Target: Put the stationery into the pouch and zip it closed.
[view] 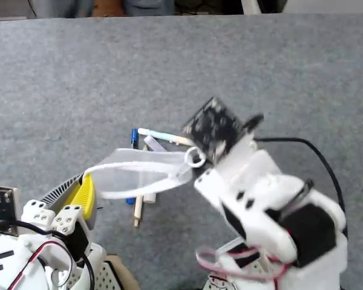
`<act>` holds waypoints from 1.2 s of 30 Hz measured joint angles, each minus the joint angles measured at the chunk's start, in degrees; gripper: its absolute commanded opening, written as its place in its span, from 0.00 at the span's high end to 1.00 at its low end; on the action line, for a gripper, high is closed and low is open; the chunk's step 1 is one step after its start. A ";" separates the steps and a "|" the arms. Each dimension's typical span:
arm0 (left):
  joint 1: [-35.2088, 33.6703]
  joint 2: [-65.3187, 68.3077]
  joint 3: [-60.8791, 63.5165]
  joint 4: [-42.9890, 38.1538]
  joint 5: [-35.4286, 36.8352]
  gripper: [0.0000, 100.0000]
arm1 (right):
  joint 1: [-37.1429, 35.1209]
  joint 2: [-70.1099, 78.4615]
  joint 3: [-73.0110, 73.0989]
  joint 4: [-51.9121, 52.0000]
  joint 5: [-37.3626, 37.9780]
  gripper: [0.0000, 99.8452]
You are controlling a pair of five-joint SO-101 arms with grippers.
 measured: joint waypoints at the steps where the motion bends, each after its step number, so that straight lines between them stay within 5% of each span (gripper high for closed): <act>1: 0.00 0.00 0.00 0.00 0.00 0.97 | -1.58 -0.88 0.00 0.53 0.00 0.50; 22: 0.00 0.00 1.32 0.00 -0.79 0.97 | -19.69 -6.07 -1.32 -0.18 3.96 0.48; 36: 0.00 0.00 1.32 0.00 -0.88 0.97 | -27.16 10.20 -19.60 2.46 10.20 0.48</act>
